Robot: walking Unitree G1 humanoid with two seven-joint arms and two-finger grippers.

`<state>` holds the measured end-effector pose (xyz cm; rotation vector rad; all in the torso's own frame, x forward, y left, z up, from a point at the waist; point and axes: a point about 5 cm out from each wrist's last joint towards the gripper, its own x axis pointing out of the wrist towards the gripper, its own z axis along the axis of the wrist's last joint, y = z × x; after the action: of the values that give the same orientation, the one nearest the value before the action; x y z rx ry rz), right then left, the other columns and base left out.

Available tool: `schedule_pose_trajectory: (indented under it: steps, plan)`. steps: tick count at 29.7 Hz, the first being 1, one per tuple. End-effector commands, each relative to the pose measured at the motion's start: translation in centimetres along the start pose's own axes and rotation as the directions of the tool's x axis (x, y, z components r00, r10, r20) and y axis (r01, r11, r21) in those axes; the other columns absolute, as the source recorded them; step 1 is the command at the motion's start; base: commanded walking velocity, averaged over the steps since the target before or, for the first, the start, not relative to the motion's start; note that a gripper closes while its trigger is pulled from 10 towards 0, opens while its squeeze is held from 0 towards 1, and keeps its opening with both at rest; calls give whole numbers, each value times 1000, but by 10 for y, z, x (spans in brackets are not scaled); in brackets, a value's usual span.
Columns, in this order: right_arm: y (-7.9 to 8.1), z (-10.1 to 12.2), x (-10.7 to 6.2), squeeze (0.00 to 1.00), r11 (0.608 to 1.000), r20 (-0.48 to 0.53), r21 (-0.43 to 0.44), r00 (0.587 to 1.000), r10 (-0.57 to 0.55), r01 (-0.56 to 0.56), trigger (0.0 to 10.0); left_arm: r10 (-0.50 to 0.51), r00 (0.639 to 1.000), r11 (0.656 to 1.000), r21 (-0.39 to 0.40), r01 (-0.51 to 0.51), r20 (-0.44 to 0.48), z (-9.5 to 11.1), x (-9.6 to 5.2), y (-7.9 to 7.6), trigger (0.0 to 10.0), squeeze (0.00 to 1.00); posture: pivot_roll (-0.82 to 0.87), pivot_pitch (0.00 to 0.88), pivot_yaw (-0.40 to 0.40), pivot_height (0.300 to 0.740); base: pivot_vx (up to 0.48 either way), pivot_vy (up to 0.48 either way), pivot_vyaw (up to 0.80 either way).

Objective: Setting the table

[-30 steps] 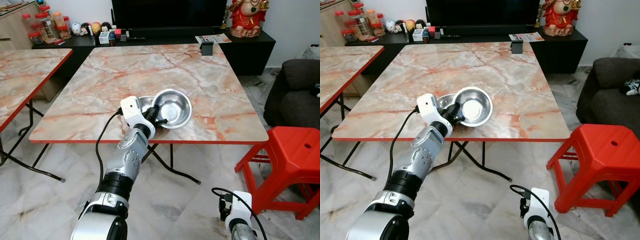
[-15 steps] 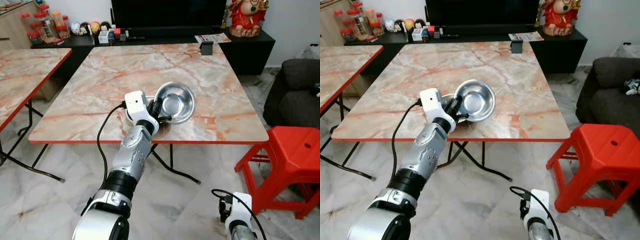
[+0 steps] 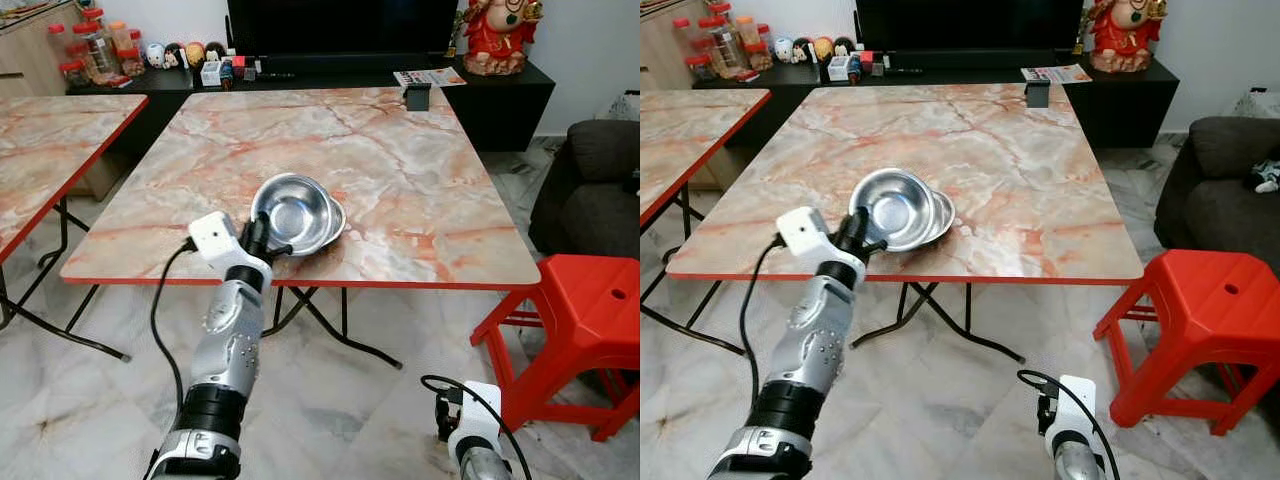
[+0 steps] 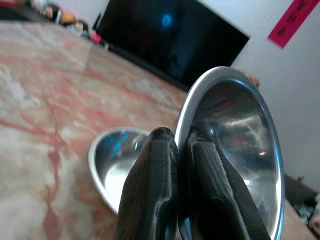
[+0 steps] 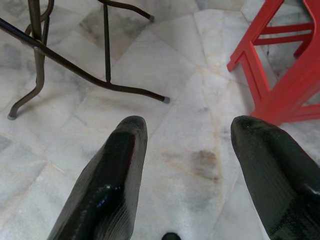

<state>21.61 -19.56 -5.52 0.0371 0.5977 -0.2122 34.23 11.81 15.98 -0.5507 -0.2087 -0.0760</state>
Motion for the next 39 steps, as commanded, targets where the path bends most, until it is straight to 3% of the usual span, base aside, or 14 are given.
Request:
schedule_pose_trajectory:
  steps: [1, 12, 39]
  plan:
    - [3, 5, 2, 0, 1000, 12, -5, 1000, 12, -12, 10000, -18, 999, 1000, 6, 18, 47, 9, 0, -4, 10000, 0, -28, 0, 25, 740, 0, 0, 0]
    - [3, 6, 3, 0, 1000, 18, 6, 1000, 12, -12, 10000, -8, 999, 1000, 5, 7, 50, 13, 3, -2, 10000, 0, -33, 0, 28, 740, 0, 0, 0]
    - [6, 2, 2, 0, 1000, -9, -7, 1000, 26, -26, 10000, 12, 997, 1000, -9, -11, 81, 21, 5, 0, 10000, 0, -25, 0, 25, 740, 313, 0, 0]
